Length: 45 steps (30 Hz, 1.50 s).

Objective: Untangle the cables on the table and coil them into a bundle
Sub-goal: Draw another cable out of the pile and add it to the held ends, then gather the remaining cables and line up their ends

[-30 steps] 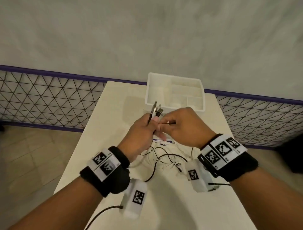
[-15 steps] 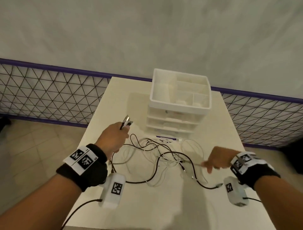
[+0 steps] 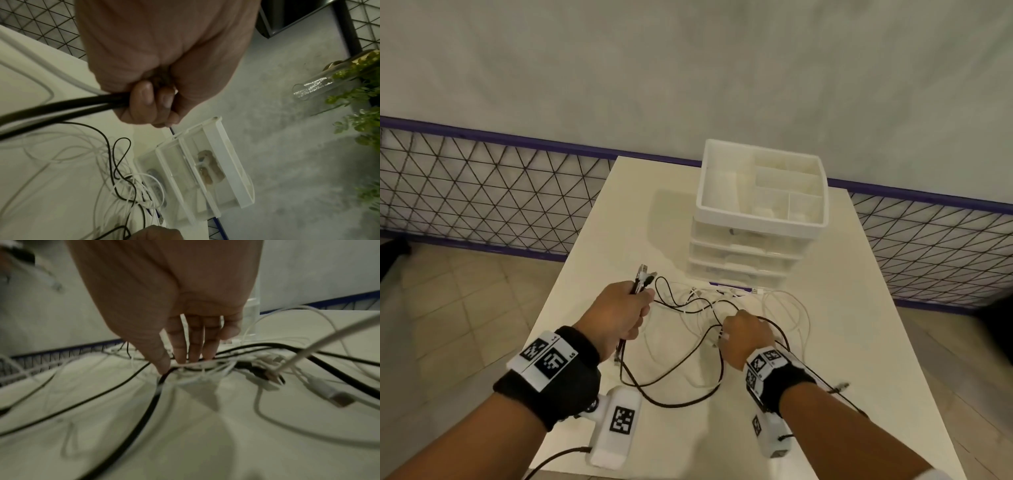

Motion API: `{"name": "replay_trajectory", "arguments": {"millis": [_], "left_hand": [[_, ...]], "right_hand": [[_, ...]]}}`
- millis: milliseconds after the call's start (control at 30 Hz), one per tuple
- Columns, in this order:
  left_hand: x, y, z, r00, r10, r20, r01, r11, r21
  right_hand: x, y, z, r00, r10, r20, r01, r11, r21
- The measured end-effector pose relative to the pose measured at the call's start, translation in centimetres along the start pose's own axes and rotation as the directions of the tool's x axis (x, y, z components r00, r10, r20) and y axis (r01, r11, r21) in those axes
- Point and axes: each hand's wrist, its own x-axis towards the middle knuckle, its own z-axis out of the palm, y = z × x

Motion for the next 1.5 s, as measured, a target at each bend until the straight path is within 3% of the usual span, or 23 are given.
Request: {"name": "replay_trajectory", "arguments": {"millis": [67, 133, 200, 300, 367, 467, 567, 633, 700, 833, 933, 1033, 1100, 1200, 1267, 1333, 1400, 1500], "left_hand": [[0.0, 0.0, -0.2, 0.999, 0.023, -0.039, -0.024, 0.999, -0.038], [0.1, 0.0, -0.6, 0.994, 0.033, -0.105, -0.044, 0.994, -0.100], [0.3, 0.3, -0.9, 0.981, 0.048, -0.189, -0.077, 0.986, -0.149], [0.2, 0.8, -1.4, 0.962, 0.082, -0.262, -0.133, 0.974, -0.182], [0.0, 1.2, -1.2, 0.975, 0.089, -0.202, -0.136, 0.963, -0.234], [-0.5, 2.2, 0.5, 0.997, 0.071, 0.002, -0.067, 0.957, -0.284], [-0.9, 3.4, 3.0, 0.980, 0.013, 0.199, 0.049, 0.952, -0.302], [-0.6, 4.0, 4.0, 0.967, -0.015, 0.255, 0.099, 0.942, -0.319], [0.1, 4.2, 4.0, 0.982, -0.054, 0.182, 0.116, 0.931, -0.347], [1.1, 4.5, 2.5, 0.996, -0.079, 0.051, 0.094, 0.882, -0.463], [1.5, 5.2, 0.7, 0.998, -0.027, -0.048, -0.006, 0.808, -0.589], [1.6, 6.2, -2.0, 0.986, 0.020, -0.168, -0.133, 0.709, -0.692], [1.2, 6.6, -3.7, 0.974, 0.035, -0.223, -0.192, 0.651, -0.734], [0.8, 6.6, -5.0, 0.964, 0.080, -0.256, -0.253, 0.584, -0.772], [0.6, 6.4, -5.0, 0.964, 0.131, -0.232, -0.261, 0.645, -0.719], [0.0, 5.9, -3.9, 0.967, 0.198, -0.161, -0.254, 0.791, -0.557], [-0.9, 6.0, -1.7, 0.961, 0.275, -0.038, -0.271, 0.905, -0.328], [-2.6, 6.0, 2.9, 0.933, 0.324, 0.158, -0.314, 0.946, -0.081]], "right_hand": [[0.4, 0.1, 0.2, 1.000, -0.015, 0.027, 0.019, 0.990, -0.143], [0.5, 0.7, -0.6, 0.996, -0.013, 0.087, 0.022, 0.995, -0.095], [0.3, 1.6, -2.2, 0.993, -0.003, 0.120, -0.018, 0.984, 0.177], [-0.5, 3.3, -5.9, 0.999, -0.035, 0.006, 0.024, 0.785, 0.619], [-1.4, 3.9, -8.9, 0.984, -0.017, -0.176, 0.145, 0.646, 0.750], [-3.5, 2.3, -12.2, 0.921, -0.027, -0.389, 0.333, 0.577, 0.746], [-6.0, -1.1, -13.1, 0.884, -0.171, -0.435, 0.457, 0.512, 0.727], [-7.5, -2.8, -12.6, 0.861, -0.307, -0.406, 0.508, 0.493, 0.706], [-8.4, -3.1, -12.1, 0.861, -0.377, -0.342, 0.501, 0.511, 0.698], [-8.2, 0.7, -12.6, 0.918, -0.320, -0.236, 0.386, 0.573, 0.723], [-7.5, 5.5, -12.9, 0.969, -0.176, -0.172, 0.246, 0.699, 0.672], [-7.2, 10.4, -12.1, 0.992, 0.043, -0.118, 0.064, 0.633, 0.772], [-7.1, 13.1, -10.9, 0.987, 0.141, -0.078, -0.033, 0.649, 0.760], [-6.9, 15.0, -8.5, 0.974, 0.225, -0.011, -0.176, 0.791, 0.586], [-6.6, 14.9, -7.5, 0.963, 0.268, -0.003, -0.234, 0.847, 0.477], [-6.4, 13.5, -7.9, 0.974, 0.227, -0.002, -0.203, 0.876, 0.438], [-6.1, 10.6, -10.1, 0.993, 0.110, -0.038, -0.091, 0.937, 0.336], [-6.1, 4.6, -13.7, 0.988, -0.148, -0.050, 0.154, 0.977, 0.147]]}}
